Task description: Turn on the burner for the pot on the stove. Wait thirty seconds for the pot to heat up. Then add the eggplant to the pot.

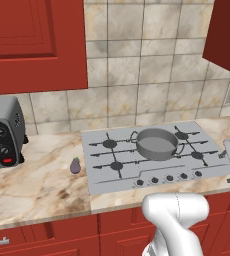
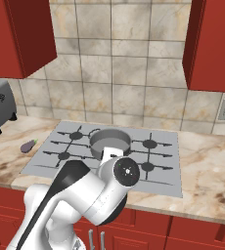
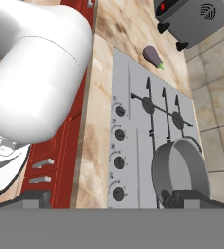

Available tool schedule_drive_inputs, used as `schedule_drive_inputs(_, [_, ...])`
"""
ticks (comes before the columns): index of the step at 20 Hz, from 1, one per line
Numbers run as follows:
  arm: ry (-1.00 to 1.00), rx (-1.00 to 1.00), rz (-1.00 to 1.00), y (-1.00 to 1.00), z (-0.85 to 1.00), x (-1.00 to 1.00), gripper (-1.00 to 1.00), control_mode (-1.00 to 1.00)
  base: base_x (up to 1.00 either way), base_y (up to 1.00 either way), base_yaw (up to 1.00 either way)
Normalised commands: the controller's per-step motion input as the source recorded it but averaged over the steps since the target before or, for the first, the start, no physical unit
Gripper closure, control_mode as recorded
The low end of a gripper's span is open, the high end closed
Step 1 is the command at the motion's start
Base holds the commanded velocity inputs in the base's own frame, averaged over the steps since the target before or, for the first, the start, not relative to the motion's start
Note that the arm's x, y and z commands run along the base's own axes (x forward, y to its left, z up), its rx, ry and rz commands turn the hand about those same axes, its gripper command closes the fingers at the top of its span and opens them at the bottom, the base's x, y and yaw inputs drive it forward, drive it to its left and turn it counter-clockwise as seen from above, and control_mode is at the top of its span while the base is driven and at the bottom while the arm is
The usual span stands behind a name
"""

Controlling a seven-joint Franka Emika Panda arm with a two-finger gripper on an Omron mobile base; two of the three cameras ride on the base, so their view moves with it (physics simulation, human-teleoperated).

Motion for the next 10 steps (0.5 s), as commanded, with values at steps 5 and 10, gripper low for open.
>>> schedule_drive_inputs(5, [0.0,0.0,0.0,0.0,0.0,0.0,-1.0,-1.0,0.0,0.0,0.0])
schedule_drive_inputs(10, [0.0,0.0,0.0,0.0,0.0,0.0,-1.0,-1.0,0.0,0.0,0.0])
